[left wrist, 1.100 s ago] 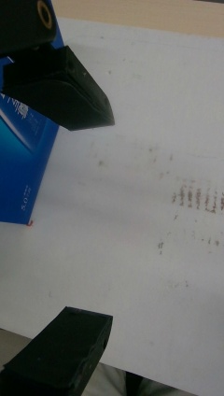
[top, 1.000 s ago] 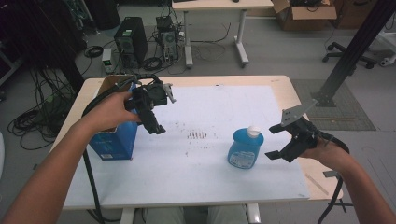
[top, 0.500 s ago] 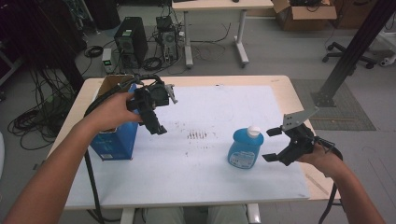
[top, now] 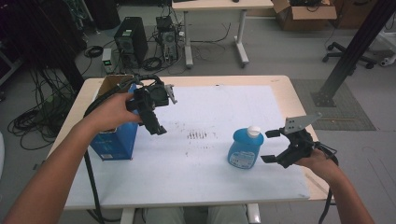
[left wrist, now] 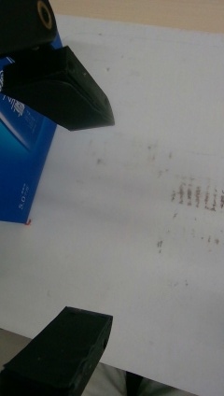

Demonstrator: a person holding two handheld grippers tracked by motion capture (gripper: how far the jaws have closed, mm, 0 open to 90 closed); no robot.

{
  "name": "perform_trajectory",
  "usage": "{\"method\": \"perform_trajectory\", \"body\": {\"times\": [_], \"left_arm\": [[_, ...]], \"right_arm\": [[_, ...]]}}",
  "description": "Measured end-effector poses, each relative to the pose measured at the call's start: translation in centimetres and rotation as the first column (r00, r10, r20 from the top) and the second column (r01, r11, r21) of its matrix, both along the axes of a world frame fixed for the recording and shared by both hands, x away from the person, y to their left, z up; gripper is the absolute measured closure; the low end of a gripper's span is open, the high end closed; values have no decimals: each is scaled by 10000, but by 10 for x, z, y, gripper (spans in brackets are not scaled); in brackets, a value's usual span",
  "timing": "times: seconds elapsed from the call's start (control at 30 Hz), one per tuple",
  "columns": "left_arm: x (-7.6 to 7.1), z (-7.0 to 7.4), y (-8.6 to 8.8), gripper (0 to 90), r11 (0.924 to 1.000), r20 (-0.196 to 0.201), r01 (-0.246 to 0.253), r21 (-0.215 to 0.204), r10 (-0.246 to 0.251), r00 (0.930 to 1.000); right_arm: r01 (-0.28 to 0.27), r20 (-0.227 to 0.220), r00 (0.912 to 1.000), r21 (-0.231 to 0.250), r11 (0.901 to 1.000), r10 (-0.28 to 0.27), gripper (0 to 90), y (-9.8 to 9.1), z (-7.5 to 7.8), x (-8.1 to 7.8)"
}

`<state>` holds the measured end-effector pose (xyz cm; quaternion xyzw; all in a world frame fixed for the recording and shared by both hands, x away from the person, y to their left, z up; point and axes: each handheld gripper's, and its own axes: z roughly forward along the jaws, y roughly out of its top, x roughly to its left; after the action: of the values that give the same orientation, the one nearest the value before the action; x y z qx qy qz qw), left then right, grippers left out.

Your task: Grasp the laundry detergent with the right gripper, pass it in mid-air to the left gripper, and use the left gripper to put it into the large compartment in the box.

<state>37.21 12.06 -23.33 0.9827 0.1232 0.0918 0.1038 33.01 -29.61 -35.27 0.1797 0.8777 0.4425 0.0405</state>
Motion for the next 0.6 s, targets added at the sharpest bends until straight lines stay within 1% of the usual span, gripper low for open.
{"method": "perform_trajectory", "body": {"times": [0.07, 0.1, 0.13, 0.17, 0.23, 0.4, 0.43, 0.5, 0.6], "left_arm": [[0, -1, 0, 66, 10000, -27, 13, 40, -12, 10000], [0, -1, 0, 66, 10000, -27, 13, 40, -12, 10000], [0, -2, 0, 66, 10000, -24, 7, 30, -7, 10000], [0, -1, 0, 66, 10000, -36, 41, 80, -41, 10000], [0, -2, 0, 65, 10000, -28, 8, 7, -8, 10000], [0, -2, 1, 66, 10000, -31, -19, 14, 19, 10000], [0, -2, 1, 66, 10000, -34, -18, 2, 18, 10000], [0, -2, 1, 66, 10000, -36, 9, 39, -9, 10000], [0, -2, 1, 66, 10000, -26, -14, -14, 14, 10000]], "right_arm": [[30, 98, 9999, 154, 9999, -31, 48, 0, -3, -1], [30, 98, 9999, 154, 9999, -31, 48, 0, -3, -1], [73, 121, 9999, 296, 9995, -77, 48, -1, -6, -2], [73, 121, 9999, 296, 9995, -77, 48, -1, -6, -2], [124, 176, 9998, 439, 9990, -132, 48, -2, -9, -2], [199, 242, 9995, 650, 9977, -215, 47, -3, -14, -3], [237, 340, 9991, 821, 9963, -266, 48, -4, -16, -4], [254, 352, 9990, 850, 9961, -285, 48, -4, -17, -5], [329, 403, 9985, 1006, 9944, -371, 48, -6, -21, -6]]}}
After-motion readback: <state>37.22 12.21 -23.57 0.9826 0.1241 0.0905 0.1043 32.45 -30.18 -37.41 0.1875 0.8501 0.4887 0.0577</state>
